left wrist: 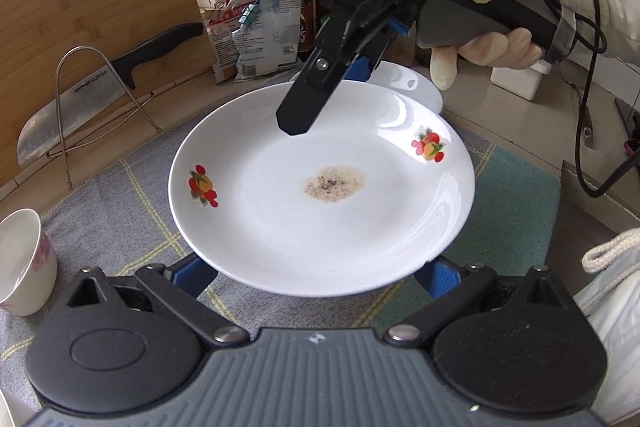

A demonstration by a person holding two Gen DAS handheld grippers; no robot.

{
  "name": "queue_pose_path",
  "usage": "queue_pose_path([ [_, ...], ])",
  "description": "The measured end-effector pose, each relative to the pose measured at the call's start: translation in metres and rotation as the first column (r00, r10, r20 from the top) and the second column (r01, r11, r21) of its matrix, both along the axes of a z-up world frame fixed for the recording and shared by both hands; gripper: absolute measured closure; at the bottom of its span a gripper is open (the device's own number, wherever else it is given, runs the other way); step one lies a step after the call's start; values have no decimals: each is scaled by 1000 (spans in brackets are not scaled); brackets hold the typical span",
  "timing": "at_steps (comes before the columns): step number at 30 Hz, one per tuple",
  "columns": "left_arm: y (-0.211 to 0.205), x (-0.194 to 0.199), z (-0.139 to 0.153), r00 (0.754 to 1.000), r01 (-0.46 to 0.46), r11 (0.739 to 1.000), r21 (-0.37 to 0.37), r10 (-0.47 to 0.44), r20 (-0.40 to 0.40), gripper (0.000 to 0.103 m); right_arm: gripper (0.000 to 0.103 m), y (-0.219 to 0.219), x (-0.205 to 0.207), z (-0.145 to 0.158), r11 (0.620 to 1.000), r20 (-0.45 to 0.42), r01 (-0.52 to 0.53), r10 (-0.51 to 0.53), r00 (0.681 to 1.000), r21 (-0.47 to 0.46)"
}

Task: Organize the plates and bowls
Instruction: 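Lift the stained plate with both grippers off the towel, then carry the stained plate with both grippers toward the plate stack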

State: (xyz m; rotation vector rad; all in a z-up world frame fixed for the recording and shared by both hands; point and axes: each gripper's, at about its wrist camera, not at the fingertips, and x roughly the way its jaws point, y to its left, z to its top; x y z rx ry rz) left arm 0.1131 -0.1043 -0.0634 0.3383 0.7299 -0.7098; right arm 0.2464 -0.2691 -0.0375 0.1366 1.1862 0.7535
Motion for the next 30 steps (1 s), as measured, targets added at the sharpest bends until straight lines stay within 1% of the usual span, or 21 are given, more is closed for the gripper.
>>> queue_pose_path([
  [8, -23, 6, 2, 998, 64, 998, -1, -64, -2, 1, 0, -33, -12, 2, 998, 8, 63, -63, 998, 10],
  [16, -49, 18, 0, 991, 135, 991, 0, -135, -2, 1, 0, -69, -17, 0, 991, 10, 135, -135, 991, 8],
  [30, -88, 46, -7, 975, 224, 975, 3, -224, -4, 1, 0, -121, -12, -7, 971, 13, 239, -240, 971, 7],
])
